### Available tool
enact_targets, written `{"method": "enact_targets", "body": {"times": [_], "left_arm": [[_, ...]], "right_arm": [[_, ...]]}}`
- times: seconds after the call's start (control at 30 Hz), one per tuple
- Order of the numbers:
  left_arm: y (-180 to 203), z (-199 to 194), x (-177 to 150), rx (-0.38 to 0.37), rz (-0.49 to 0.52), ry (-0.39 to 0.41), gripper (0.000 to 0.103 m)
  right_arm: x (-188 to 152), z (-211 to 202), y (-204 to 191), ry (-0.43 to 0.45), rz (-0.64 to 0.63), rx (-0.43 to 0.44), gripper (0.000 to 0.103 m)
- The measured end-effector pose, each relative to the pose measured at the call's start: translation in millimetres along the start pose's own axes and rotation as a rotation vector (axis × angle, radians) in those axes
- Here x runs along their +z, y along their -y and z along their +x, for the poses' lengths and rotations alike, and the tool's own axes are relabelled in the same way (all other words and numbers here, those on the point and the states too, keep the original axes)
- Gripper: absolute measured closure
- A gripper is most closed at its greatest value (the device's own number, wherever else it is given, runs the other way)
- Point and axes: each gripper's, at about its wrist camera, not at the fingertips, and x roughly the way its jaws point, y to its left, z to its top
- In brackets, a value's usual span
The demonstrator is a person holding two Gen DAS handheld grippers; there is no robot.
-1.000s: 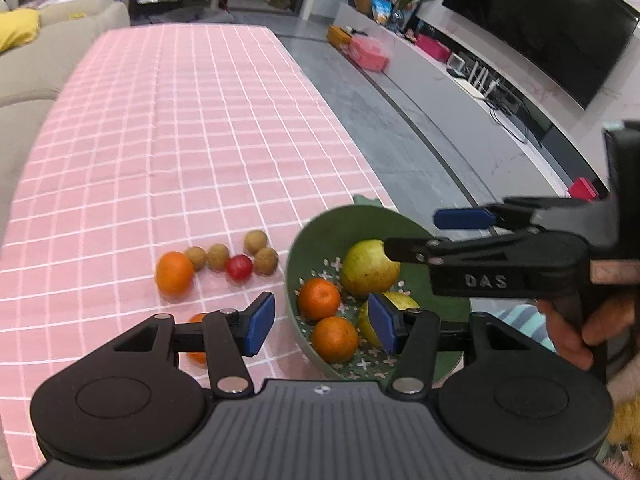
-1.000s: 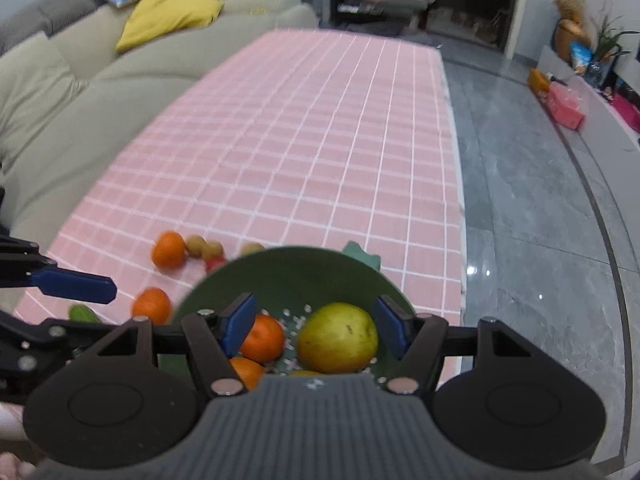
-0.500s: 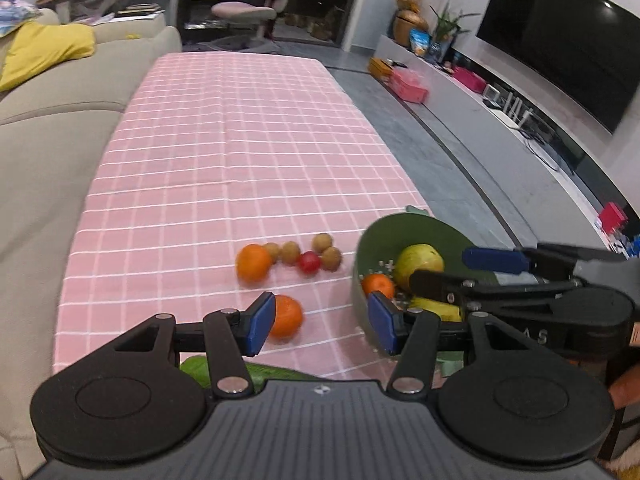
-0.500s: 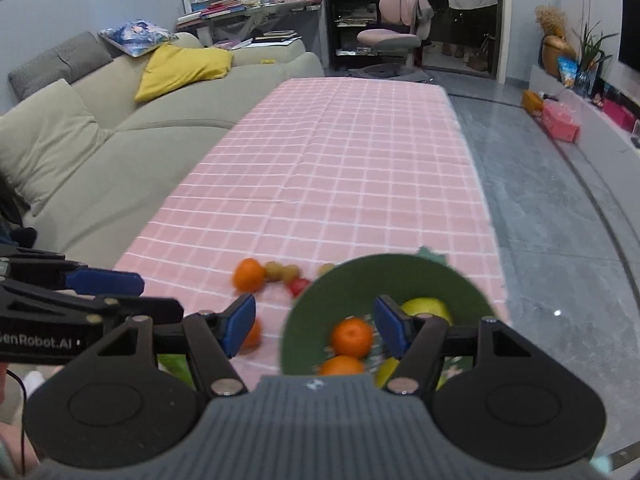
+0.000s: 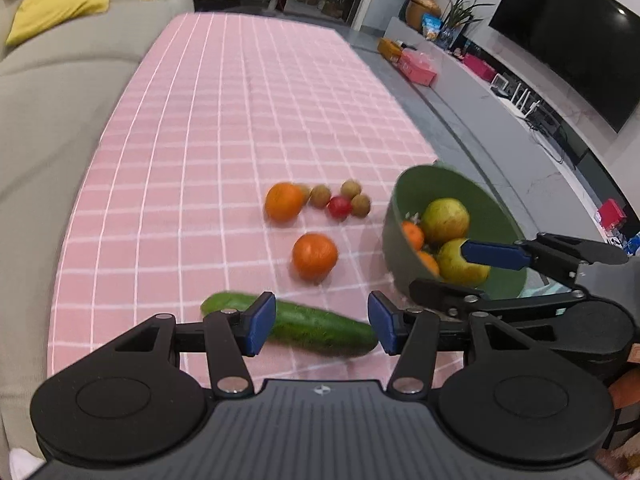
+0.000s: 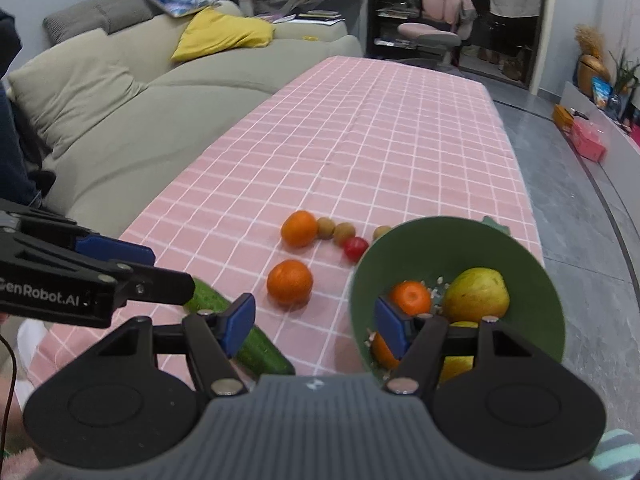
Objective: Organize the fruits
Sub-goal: 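Move the right tool to an orange on the tablecloth while the left tool approaches another orange, then grasp and carry the orange to the colander with the right tool while the left tool grasps another orange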
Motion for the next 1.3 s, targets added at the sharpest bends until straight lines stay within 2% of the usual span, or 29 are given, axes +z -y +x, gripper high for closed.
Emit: {"method": "enact_targets", "body": {"times": [0.23, 0.4, 0.47, 0.63, 0.8, 1.03, 1.3], "left_arm": [[-14.9, 12.3, 1.1, 0.022, -0.043, -0.019, 0.046], [-18.2, 21.3, 7.7, 0.056, -0.014, -0.015, 0.047], [-19.5, 25.9, 11.2, 0.064, -0.005, -0.028, 0.047], [-19.4, 39.3, 17.4, 0.105, 0.045, -0.052, 0.047], [-26.6, 48.3, 26.5, 0.137, 0.045, -0.051, 0.047], [-40.5, 61.0, 30.3, 0.142, 0.015, -0.077, 0.047], [-46.3, 70.0, 31.3, 0.132, -0.004, -0.087, 0.047]], "right_arm": [[1.8, 12.8, -8.3, 0.021, -0.075, 0.041, 0.043], [5.1, 31.4, -20.0, 0.013, -0.157, 0.063, 0.056], [7.4, 41.9, -22.4, -0.002, -0.176, 0.056, 0.058], [17.9, 73.9, -26.3, -0.047, -0.219, 0.02, 0.058], [25.2, 101.3, -32.5, -0.08, -0.254, 0.029, 0.059], [25.2, 127.1, -39.3, -0.12, -0.309, 0.005, 0.059], [22.1, 138.1, -40.9, -0.137, -0.335, -0.002, 0.06]]}}
